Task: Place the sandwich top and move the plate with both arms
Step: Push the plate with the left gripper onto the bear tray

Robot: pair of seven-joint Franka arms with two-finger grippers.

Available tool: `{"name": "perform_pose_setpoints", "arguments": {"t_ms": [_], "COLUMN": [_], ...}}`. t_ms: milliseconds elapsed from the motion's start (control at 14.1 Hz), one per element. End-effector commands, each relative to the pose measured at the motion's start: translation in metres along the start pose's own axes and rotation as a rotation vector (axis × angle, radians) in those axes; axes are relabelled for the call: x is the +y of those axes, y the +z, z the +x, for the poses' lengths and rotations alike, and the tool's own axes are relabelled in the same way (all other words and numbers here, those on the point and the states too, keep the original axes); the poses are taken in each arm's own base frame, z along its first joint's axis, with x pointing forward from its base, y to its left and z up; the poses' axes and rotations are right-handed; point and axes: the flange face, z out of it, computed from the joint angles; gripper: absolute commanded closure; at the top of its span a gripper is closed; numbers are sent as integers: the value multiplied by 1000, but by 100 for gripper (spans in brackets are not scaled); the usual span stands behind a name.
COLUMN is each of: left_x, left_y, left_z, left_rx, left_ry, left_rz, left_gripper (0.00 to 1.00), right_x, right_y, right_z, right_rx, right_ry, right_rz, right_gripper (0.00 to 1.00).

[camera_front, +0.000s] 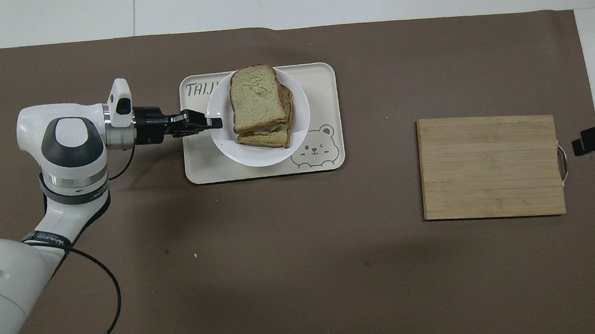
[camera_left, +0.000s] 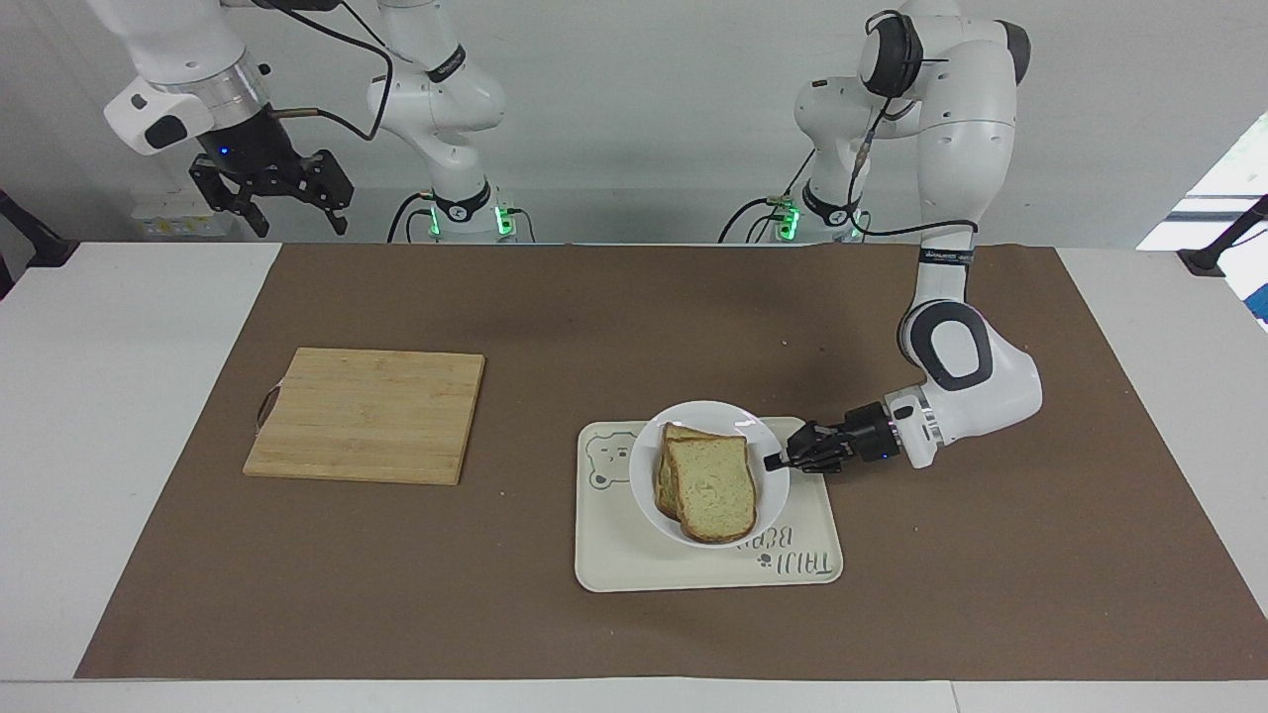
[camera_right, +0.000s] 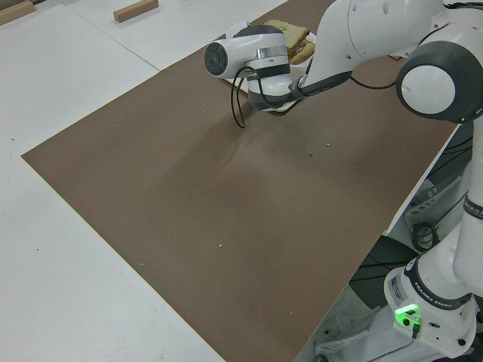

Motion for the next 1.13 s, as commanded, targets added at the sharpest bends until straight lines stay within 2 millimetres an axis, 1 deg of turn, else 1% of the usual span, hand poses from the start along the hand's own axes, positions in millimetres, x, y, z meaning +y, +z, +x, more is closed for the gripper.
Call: {"name": "perform_pose_setpoints", "arguments": {"t_ms": [0,141,424,495,636,707,777,919,990,1060], "left_x": [13,13,6,-6,-10,-7,-2,-6,-4,-6], "left_y": [11,12,5,10,12,15,25,19,23,21], "left_z": [3,3,8,8,10,9,6,7,6,8], "left_rx": [-4,-5,47,42,40,43,20,14,12,31], "left_ry": [12,13,-4,-14,3,16,37,47,49,52], "left_rz": [15,18,52,64,105,122,142,163,164,182], "left_gripper": [100,100,100,100,100,100,100,100,100,100], "right_x": [0,0,0,0,0,0,0,0,0,0], "right_y": [-3,-3,-3,-3,-3,-3,-3,-3,-3,-3], "right_z": [2,2,2,2,2,2,2,2,2,2], "right_rx": [1,3,5,2,3,3,1,3,1,1], "right_ry": [-17,-17,-17,-17,-17,-17,-17,-17,-17,-17], "right_rz": [16,16,16,16,16,16,16,16,16,16], "right_gripper": [0,0,0,0,0,0,0,0,0,0]}}
